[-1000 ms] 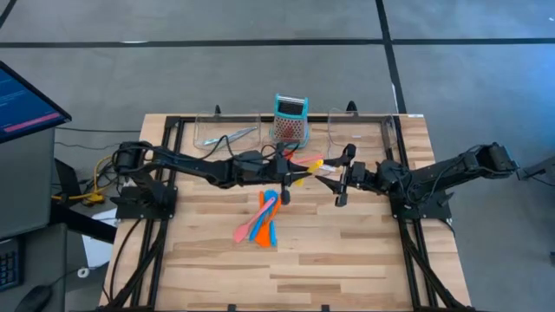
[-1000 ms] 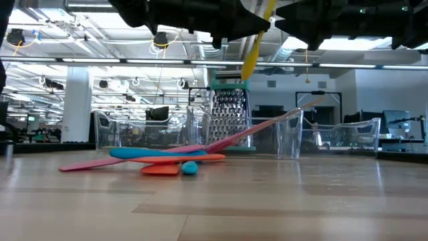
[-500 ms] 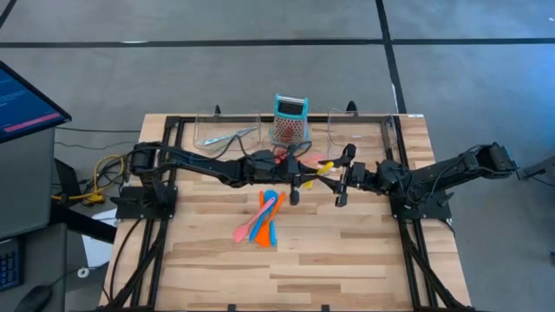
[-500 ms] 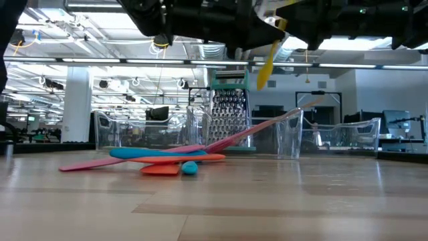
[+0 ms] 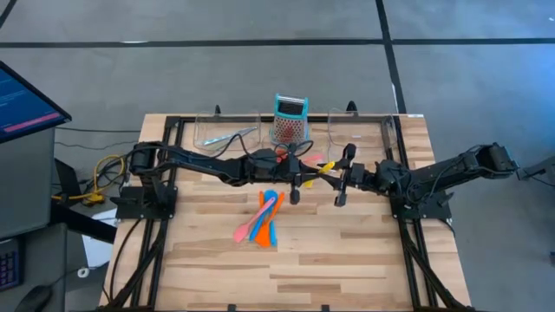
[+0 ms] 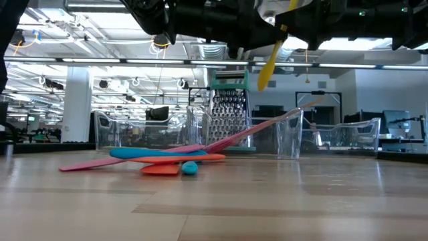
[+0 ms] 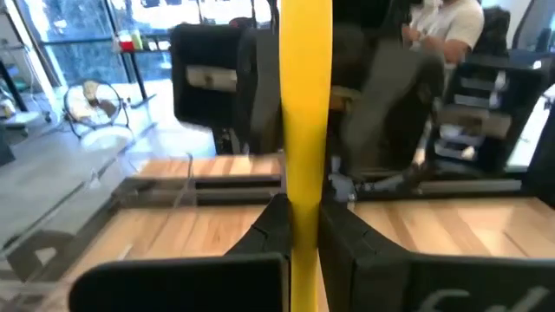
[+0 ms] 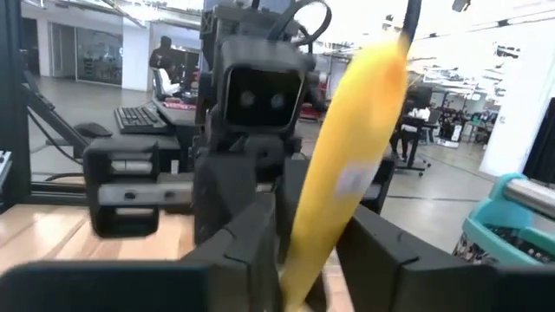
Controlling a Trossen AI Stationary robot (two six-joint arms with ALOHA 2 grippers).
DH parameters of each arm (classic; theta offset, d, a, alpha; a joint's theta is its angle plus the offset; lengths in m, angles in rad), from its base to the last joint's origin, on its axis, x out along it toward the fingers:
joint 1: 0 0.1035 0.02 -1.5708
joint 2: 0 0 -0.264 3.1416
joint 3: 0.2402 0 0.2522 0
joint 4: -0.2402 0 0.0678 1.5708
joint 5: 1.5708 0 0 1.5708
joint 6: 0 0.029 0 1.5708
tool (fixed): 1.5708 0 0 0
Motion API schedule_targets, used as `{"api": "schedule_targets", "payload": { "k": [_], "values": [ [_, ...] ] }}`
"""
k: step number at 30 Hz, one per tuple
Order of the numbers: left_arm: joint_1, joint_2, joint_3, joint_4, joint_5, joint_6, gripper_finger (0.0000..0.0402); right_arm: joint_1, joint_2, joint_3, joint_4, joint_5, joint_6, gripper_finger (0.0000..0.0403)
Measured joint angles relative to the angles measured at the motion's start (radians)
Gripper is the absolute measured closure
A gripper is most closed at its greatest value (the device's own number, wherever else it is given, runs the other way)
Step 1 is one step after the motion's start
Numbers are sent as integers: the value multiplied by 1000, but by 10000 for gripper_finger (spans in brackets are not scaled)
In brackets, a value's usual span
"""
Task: Pick & Place Kitchen Items
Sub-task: Put the yellow serving spoon into the right transparent bin
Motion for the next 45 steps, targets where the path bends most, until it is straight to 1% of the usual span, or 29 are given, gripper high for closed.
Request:
{"api": "schedule_targets", "payload": {
  "k": [3, 6, 12, 15, 18, 23, 27, 31, 32, 35, 38, 41, 45],
  "values": [
    [0, 0, -1, -11, 0, 4, 395, 0, 0, 0, 4, 0, -3, 327],
    [0, 0, -1, -14, 0, 12, 395, 1, 1, 0, 3, -4, 3, 348],
    [0, 0, 0, -15, -5, 7, 395, 1, 1, 0, 6, 16, 0, 349],
    [0, 0, 0, -14, -6, 3, 388, 1, 1, 0, 6, 17, -4, 349],
    [0, 0, 0, -13, -7, -3, 371, 1, 1, 0, 7, 20, -8, 349],
    [0, -8, -2, -12, -24, -7, 331, 0, 0, 0, 9, 31, -16, 349],
    [0, -48, -4, -17, -24, 25, 308, 3, -1, 0, 11, 31, -37, 350],
    [0, -100, -4, -93, -24, 29, 289, 3, -20, 0, -1, 32, -45, 350],
    [0, -119, -4, -125, -24, 29, 285, 3, -29, 0, -13, 46, -61, 350],
    [0, -182, -3, -258, -23, 31, 280, 2, -82, 0, -83, 117, -102, 350],
    [0, -237, -3, -383, -23, 30, 286, -9, -148, 17, -238, 187, -104, 350],
    [-2, -277, -4, -456, -23, 26, 295, -24, -190, 74, -428, 275, -110, 350],
    [-2, -326, -49, -463, -23, 24, 304, -67, -194, 164, -630, 373, -190, 350]
  ]
}}
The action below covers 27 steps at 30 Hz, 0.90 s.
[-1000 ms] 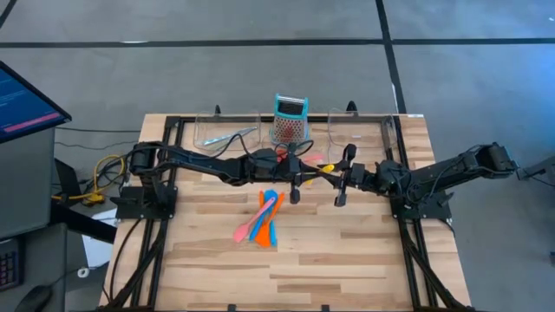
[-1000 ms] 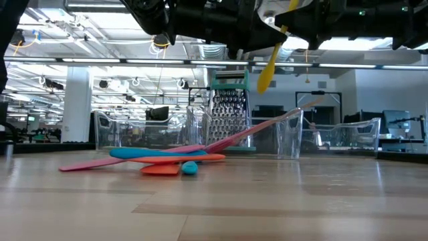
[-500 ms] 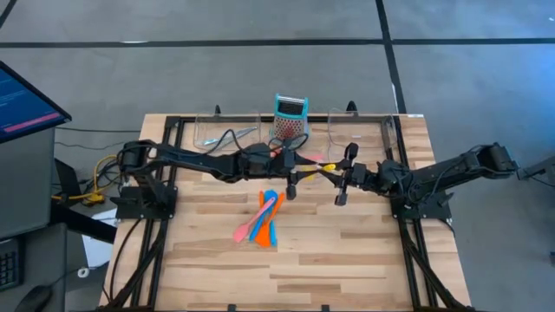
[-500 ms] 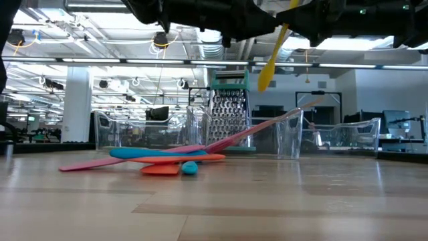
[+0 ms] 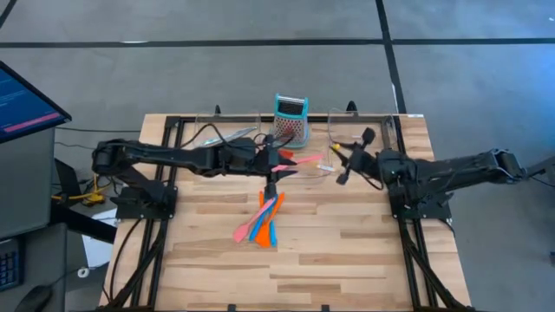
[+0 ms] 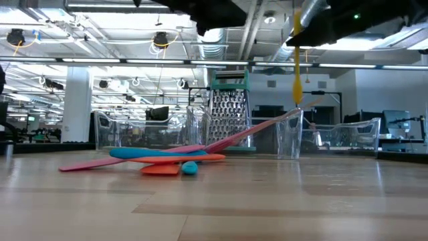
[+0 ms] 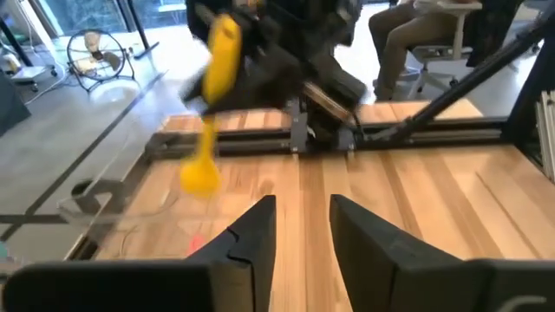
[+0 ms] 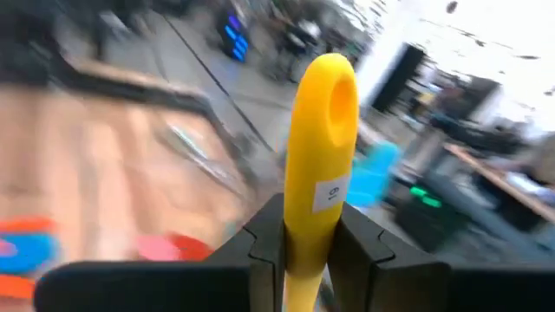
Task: Pick & Place Kitchen Items
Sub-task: Put the yellow serving spoon into the right transparent bin
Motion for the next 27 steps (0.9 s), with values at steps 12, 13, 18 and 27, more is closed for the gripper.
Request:
{"api": "schedule_targets", "payload": {
  "k": [12, 13, 18, 27],
  "values": [
    [-6, -163, -240, 18, -99, -98, 340, -411, 103, 157, -315, -149, -76, 352],
    [-6, -178, -258, 18, -99, -107, 344, -455, 116, 162, -329, -180, -77, 352],
    [-6, -228, -317, 44, -100, -138, 359, -645, 206, 217, -383, -323, -80, 365],
    [-6, -253, -364, 104, -100, -140, 377, -809, 461, 361, -541, -406, -96, 371]
  ]
}}
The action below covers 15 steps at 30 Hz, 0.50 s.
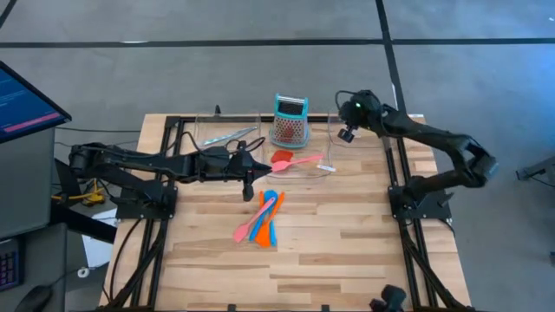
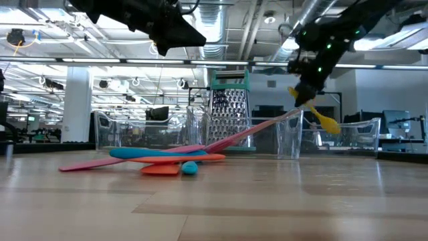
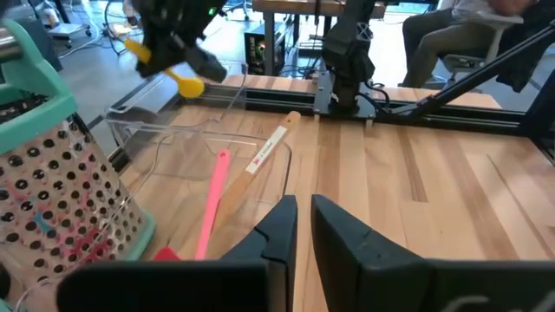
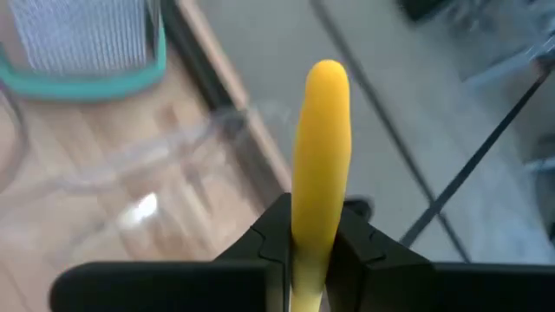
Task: Pick & Place Kitchen Items
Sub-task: Put the yellow serving spoon into the right transparent bin
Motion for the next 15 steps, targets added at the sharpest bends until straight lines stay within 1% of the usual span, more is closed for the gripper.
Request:
{"api": "schedule_targets", "payload": {
  "k": [6, 12, 15],
  "values": [
    [0, 0, 0, 4, 0, 0, 383, -43, 159, 77, -49, -1, -27, 371],
    [0, 0, 0, 4, 0, 0, 385, -74, 284, 161, -207, 3, -26, 371],
    [0, 1, 0, 4, 0, 0, 385, -79, 335, 187, -253, 3, -26, 371]
  ]
}}
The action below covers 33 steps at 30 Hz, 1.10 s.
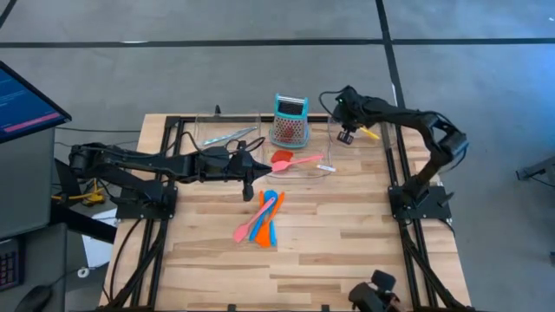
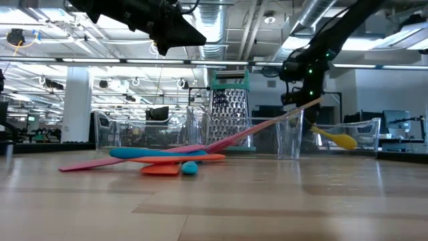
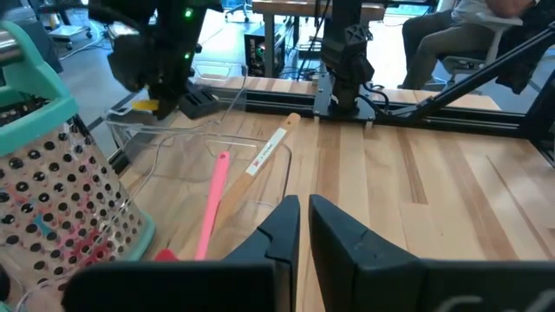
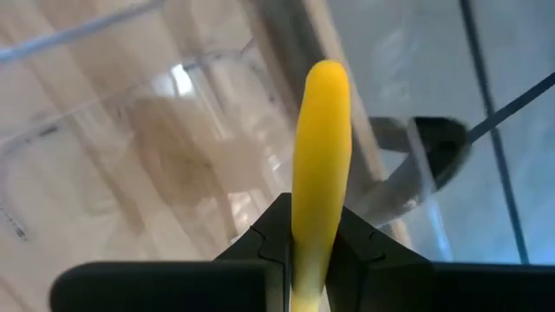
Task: Pick & Place Kitchen Items
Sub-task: Put the yellow serving spoon into the right transparent bin, then put the pink spatula into the middle transparent bin
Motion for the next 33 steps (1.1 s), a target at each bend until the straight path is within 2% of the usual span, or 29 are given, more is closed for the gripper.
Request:
{"api": "schedule_targets", "payload": {
  "k": [6, 14, 19, 22, 25, 33],
  "values": [
    [0, 0, 0, 0, 0, 0, 385, 0, 71, 35, -52, 1, 2, 369],
    [0, 1, 0, 0, 0, 0, 385, 2, 93, 40, -59, 40, -14, 253],
    [0, 1, 0, 4, 0, 0, 385, 16, 37, 40, -59, 92, -25, 219],
    [0, 1, 0, 6, 0, 8, 385, 34, -26, 40, -59, 93, -28, 224],
    [0, 1, 0, 7, 0, 10, 385, 62, -109, 40, -59, 91, -27, 249],
    [0, 1, 0, 14, 0, 10, 385, 231, -352, 40, -83, 76, 120, 356]
  ]
}}
